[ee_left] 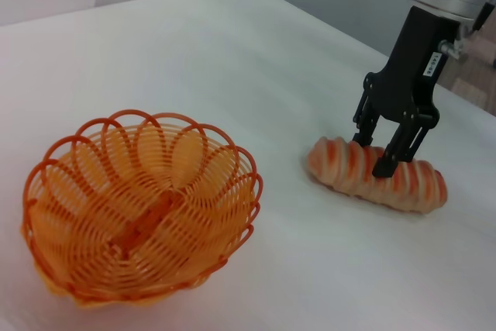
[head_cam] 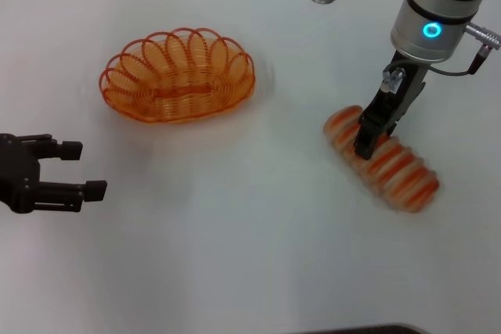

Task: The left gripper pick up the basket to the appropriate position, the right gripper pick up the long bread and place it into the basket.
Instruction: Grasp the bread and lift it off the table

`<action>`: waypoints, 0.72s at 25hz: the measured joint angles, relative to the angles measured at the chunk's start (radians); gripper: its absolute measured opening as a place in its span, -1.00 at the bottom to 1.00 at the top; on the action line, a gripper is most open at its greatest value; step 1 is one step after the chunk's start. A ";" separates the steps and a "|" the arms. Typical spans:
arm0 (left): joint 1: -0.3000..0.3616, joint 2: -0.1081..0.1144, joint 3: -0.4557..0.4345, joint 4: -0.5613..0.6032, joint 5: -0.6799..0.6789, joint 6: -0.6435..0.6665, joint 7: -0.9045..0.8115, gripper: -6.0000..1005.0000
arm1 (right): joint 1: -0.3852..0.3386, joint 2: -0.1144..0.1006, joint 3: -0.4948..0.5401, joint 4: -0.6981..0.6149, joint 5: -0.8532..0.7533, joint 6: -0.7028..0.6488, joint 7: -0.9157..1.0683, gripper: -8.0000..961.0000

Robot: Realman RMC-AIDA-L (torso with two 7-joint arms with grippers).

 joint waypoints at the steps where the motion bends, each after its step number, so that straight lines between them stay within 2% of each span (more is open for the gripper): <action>1: 0.000 0.000 0.000 0.000 0.000 -0.001 0.000 0.74 | -0.001 0.000 0.000 0.000 0.000 0.000 -0.001 0.52; 7: -0.003 0.002 0.001 0.000 0.001 -0.003 0.000 0.74 | -0.004 -0.002 0.000 0.000 0.001 0.001 -0.012 0.06; 18: -0.005 0.002 0.003 0.000 0.010 -0.003 0.000 0.74 | -0.001 -0.002 0.000 0.000 0.001 -0.002 -0.027 -0.10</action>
